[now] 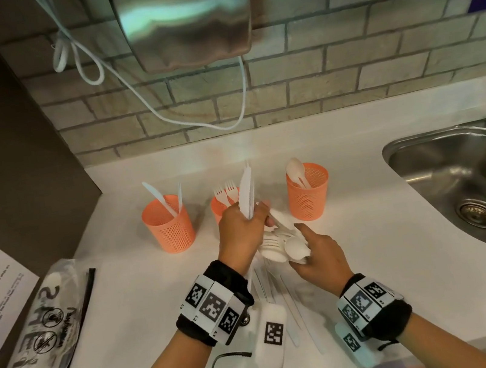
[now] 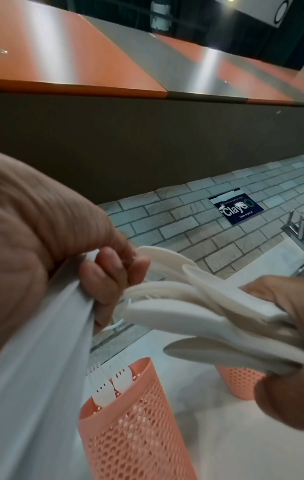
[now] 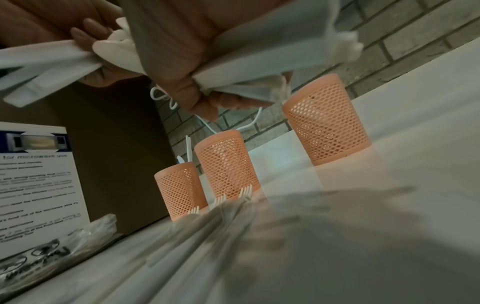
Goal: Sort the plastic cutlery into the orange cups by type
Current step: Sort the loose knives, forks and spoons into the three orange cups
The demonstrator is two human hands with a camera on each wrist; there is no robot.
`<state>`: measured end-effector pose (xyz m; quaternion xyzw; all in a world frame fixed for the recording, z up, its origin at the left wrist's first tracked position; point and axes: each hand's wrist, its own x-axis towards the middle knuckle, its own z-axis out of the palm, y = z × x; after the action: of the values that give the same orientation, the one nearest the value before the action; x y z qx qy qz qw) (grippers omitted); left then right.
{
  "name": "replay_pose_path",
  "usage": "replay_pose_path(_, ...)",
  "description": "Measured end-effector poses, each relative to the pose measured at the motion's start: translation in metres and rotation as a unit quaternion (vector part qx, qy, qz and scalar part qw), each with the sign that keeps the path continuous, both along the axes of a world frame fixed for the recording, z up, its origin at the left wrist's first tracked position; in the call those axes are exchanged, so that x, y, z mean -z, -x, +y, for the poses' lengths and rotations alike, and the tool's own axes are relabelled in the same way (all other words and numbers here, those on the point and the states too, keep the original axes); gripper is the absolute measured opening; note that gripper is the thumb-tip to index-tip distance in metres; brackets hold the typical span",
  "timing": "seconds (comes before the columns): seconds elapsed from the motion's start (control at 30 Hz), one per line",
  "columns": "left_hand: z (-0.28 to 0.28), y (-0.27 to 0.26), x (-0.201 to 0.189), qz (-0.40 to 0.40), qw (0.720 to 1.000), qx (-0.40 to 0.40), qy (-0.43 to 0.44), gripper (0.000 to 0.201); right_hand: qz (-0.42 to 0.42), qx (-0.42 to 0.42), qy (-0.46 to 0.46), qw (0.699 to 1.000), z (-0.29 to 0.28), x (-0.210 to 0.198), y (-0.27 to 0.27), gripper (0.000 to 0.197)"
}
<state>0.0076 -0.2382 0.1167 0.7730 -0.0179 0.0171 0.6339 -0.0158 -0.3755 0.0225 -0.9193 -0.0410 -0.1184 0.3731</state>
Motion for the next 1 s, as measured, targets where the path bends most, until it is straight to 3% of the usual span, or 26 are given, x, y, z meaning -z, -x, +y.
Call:
replay_pose_path(0.1, 0.003, -0.007, -0.008, -0.054, 0.998, -0.013, 0.021, 0.029, 0.003, -0.025, -0.044, 0.999, -0.001, 0.001, -0.002, 0.061)
replay_pose_path(0.2, 0.002, -0.008, -0.012, -0.098, 0.995, -0.003, 0.003, 0.033, -0.002, -0.060, -0.095, 0.994, 0.001, 0.000, -0.002, 0.056)
replay_pose_path(0.3, -0.001, -0.006, -0.012, -0.108, 0.993, 0.017, -0.032, 0.027, 0.027, -0.082, -0.147, 0.985, 0.002, -0.004, -0.003, 0.042)
replay_pose_path(0.4, 0.002, -0.010, -0.015, -0.105, 0.992, 0.049, -0.040, 0.025, 0.082, -0.121, -0.192, 0.970, 0.001, -0.008, -0.003, 0.052)
replay_pose_path(0.6, 0.015, -0.022, -0.022, -0.155, 0.981, 0.081, -0.083, 0.024, 0.212, -0.168, -0.284, 0.920, -0.002, -0.017, 0.002, 0.035)
replay_pose_path(0.8, 0.025, -0.025, -0.026, -0.218, 0.966, 0.100, -0.096, 0.016, 0.267, -0.192, -0.340, 0.881, -0.001, -0.022, 0.005, 0.052)
replay_pose_path(1.0, 0.029, -0.027, -0.022, -0.187, 0.973, 0.101, -0.091, 0.012, 0.302, -0.266, -0.412, 0.817, -0.007, -0.023, 0.004, 0.053)
